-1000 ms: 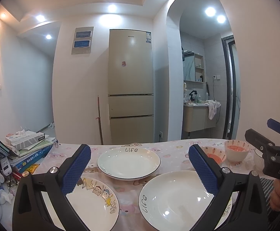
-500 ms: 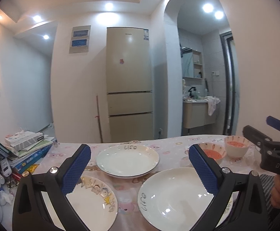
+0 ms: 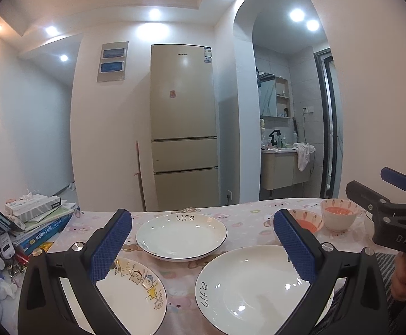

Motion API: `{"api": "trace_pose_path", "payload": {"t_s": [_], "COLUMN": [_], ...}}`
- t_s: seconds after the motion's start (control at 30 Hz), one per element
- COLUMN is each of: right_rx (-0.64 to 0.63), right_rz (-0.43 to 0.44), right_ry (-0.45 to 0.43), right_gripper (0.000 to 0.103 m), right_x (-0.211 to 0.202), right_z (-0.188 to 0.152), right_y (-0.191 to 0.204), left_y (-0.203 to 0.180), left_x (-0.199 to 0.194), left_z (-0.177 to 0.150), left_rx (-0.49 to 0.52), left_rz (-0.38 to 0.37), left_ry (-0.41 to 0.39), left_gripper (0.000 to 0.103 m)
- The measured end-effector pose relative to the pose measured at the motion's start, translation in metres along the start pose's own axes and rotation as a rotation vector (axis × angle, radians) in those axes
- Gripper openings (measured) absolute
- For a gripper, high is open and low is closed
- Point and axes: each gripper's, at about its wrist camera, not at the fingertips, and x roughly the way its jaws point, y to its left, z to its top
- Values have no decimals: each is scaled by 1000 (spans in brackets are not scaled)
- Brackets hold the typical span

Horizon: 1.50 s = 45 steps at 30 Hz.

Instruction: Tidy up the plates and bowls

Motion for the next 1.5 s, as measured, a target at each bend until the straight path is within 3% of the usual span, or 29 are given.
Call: {"api": "trace_pose_path", "payload": {"t_s": [0.5,0.8,1.2,1.4,1.5], "right_rx": [-3,-6,-14,-6,45], "right_rz": [20,30,49,42,94], "right_ry": [24,36,11,-8,17], "right_gripper": [103,103,103,103,103], "right_x": [3,6,0,-3,-3], "right_z": [1,0,1,14,31], "right_y": [0,0,2,-8,-22], "left_y": [-5,4,12,18,21], "left_x": [3,5,-1,-16,-25], "left_z": [1,3,10,29,45], "left_rx": [19,-23,-43,-48,-31], "left_rz": [-8,-35,7,37,24], "left_ry": [16,34,20,7,23], "left_gripper": [103,103,103,103,103]}}
